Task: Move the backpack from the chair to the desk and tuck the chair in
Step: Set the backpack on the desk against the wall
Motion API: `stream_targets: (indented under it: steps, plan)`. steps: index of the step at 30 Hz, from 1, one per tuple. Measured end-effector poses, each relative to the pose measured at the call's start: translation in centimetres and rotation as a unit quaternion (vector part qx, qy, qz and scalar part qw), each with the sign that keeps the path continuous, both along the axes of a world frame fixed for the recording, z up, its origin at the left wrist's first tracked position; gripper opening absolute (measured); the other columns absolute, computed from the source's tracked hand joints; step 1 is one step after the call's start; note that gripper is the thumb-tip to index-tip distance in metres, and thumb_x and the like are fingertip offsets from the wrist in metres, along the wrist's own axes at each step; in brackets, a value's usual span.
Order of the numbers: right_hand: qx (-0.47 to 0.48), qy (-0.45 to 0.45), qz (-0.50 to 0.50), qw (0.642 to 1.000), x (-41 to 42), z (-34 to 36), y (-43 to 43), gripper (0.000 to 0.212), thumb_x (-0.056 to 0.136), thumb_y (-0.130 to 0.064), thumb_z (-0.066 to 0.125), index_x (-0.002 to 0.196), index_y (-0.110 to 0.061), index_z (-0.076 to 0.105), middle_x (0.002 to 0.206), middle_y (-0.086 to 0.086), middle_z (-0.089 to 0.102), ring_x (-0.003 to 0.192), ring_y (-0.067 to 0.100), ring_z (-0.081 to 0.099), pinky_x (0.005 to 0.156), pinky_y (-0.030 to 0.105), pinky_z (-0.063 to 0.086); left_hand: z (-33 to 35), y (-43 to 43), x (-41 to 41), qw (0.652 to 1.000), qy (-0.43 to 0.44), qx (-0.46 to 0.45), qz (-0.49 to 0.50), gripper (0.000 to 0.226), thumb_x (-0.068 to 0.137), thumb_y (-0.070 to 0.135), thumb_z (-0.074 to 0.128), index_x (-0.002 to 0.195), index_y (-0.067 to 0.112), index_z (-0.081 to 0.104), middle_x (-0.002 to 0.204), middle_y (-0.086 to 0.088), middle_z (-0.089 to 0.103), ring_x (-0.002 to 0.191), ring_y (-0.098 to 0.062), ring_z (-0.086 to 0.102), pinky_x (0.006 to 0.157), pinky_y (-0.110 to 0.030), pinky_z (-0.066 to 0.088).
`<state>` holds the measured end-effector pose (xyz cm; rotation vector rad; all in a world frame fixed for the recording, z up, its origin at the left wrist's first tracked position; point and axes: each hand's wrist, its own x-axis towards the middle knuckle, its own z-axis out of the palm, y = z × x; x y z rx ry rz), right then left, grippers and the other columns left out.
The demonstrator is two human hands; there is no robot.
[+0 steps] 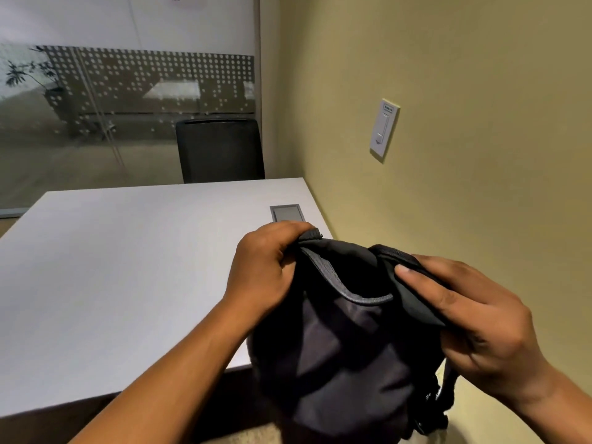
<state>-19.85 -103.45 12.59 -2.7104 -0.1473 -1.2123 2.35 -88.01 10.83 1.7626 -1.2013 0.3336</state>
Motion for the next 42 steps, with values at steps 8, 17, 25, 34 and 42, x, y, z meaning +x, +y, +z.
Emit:
stream_targets:
  steps: [8, 17, 25, 34, 42]
  plan:
    - [0.051, 0.023, -0.041, 0.998, 7.2, -0.6, -5.2, 0.055, 0.081, -0.003, 0.036, 0.132, -0.016, 0.054, 0.132, 0.001, 0.056, 0.12, 0.015, 0.056, 0.101, 0.023, 0.042, 0.9, -7.3, 8.2, 0.999, -0.038, 0.032, 0.005, 0.047, 0.075, -0.01, 0.063, 0.108, 0.023, 0.07, 0.105, 0.007, 0.071, 0.097, -0.009, 0.06, 0.088, -0.021, 0.048]
    - [0.136, 0.143, -0.206, 0.958, 9.7, -2.3, -11.7, 0.075, 0.067, 0.015, 0.055, 0.134, -0.019, 0.053, 0.135, 0.007, 0.051, 0.125, 0.029, 0.05, 0.107, 0.033, 0.04, -2.8, -19.0, 10.2, 0.997, -0.025, 0.063, 0.031, 0.047, 0.079, 0.003, 0.069, 0.122, 0.02, 0.063, 0.13, -0.002, 0.064, 0.128, -0.023, 0.051, 0.102, -0.039, 0.044]
    - [0.035, 0.135, -0.22, 0.966, 9.5, -4.7, -9.3, 0.053, 0.086, -0.029, 0.062, 0.136, -0.022, 0.046, 0.152, 0.004, 0.037, 0.148, 0.022, 0.015, 0.12, 0.048, 0.016, -11.6, -15.9, 4.8, 0.982, 0.14, 0.05, 0.115, 0.076, 0.089, 0.04, 0.065, 0.15, 0.017, 0.026, 0.157, -0.001, 0.03, 0.145, -0.018, 0.023, 0.118, -0.036, 0.023]
    - [-0.141, 0.43, -0.184, 0.873, 9.9, -14.3, -9.2, 0.055, 0.092, -0.043, 0.046, 0.141, -0.019, 0.044, 0.153, 0.005, 0.039, 0.145, 0.024, 0.027, 0.119, 0.044, 0.02, -25.8, -10.8, -6.1, 0.884, 0.365, 0.176, 0.234, 0.079, 0.096, 0.052, 0.044, 0.153, 0.008, 0.011, 0.163, -0.009, 0.007, 0.149, -0.022, 0.009, 0.119, -0.034, 0.014]
    - [-0.182, 0.475, -0.194, 0.839, 10.5, -16.0, -11.1, 0.06, 0.091, -0.044, 0.029, 0.141, -0.014, 0.043, 0.152, 0.008, 0.04, 0.143, 0.027, 0.031, 0.117, 0.044, 0.02, -28.4, -12.5, -4.6, 0.879, 0.366, 0.25, 0.175, 0.081, 0.098, 0.055, 0.029, 0.151, 0.008, -0.011, 0.161, -0.008, -0.018, 0.148, -0.02, -0.012, 0.118, -0.032, -0.003]
